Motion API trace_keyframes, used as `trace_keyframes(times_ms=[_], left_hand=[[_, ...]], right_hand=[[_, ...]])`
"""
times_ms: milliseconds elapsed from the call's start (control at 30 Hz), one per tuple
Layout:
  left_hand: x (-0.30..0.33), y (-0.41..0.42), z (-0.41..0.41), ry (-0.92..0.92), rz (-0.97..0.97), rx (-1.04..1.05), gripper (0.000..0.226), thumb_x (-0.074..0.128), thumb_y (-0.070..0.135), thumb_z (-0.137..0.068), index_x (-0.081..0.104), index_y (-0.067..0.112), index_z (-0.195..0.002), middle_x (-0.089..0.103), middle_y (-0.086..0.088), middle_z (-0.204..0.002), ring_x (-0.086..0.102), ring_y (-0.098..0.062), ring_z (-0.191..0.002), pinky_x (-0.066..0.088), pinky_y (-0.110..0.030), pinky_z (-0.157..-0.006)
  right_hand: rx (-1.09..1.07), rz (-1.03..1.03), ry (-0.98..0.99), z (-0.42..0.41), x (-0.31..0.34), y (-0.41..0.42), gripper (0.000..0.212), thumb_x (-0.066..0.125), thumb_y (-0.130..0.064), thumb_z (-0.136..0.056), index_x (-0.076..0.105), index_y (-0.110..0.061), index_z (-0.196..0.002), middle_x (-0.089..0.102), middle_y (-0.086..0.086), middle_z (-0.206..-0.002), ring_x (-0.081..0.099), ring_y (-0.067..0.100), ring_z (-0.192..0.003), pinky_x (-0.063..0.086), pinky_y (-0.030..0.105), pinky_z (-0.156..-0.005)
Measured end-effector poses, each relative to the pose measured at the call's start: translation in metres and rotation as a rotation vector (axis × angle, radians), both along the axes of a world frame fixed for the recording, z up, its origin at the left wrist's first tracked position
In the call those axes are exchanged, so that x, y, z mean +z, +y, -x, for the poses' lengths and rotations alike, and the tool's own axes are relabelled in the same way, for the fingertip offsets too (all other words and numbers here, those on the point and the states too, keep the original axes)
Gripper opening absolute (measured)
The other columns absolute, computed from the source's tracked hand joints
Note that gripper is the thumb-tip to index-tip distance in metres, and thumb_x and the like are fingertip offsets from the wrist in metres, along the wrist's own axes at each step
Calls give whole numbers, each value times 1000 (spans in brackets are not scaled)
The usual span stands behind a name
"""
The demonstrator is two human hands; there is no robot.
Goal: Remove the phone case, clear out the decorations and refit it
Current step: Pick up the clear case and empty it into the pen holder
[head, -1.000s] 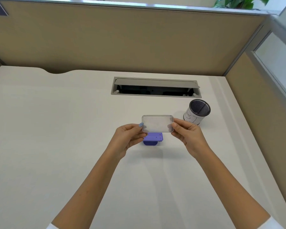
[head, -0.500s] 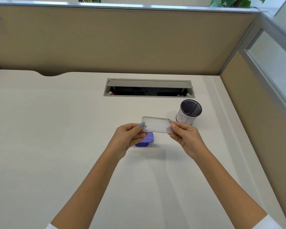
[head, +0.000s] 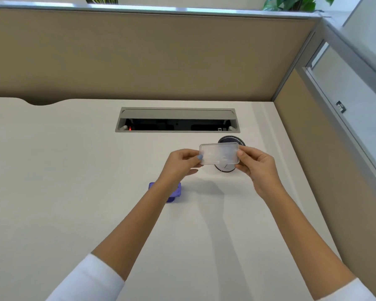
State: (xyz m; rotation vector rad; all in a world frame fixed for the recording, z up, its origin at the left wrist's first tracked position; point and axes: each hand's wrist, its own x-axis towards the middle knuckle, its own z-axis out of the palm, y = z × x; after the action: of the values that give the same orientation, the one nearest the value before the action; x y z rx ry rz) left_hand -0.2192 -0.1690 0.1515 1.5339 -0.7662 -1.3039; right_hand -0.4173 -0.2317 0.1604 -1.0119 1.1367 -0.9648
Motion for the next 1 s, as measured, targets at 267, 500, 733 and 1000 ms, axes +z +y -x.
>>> trace_keyframes(times_ms=[267,500,733,1000], left_hand=[[-8,-83,28,-441,194,-113,15,66,13,-85,72,19,-97,72,0,-89,69,-18,-83,56,-32,-77],[-21,-100,34,-745,376,-145,15,64,12,-87,76,15,-95,72,-5,-86,63,-19,-81,50,-32,-73],[-35,-95,30,-872,550,-43,12,64,13,-88,74,8,-91,74,-3,-81,67,-19,-74,53,-30,-67],[-42,-90,41,-601,441,20,10,66,12,-88,73,6,-90,75,-4,-81,71,-10,-76,57,-30,-73]], right_hand=[[-110,456,379,24,4,-50,21,63,-4,-86,72,-15,-102,70,3,-98,65,9,-90,50,16,-80],[-94,610,449,26,-2,-61,21,63,0,-85,73,-12,-99,65,6,-97,61,10,-91,47,17,-77],[-39,342,242,18,-5,-54,69,61,-11,-90,27,-30,-146,20,-11,-155,35,9,-136,36,24,-108],[58,109,99,1,-7,-48,76,43,-59,-88,10,-30,-150,26,-10,-156,28,5,-139,24,39,-118]])
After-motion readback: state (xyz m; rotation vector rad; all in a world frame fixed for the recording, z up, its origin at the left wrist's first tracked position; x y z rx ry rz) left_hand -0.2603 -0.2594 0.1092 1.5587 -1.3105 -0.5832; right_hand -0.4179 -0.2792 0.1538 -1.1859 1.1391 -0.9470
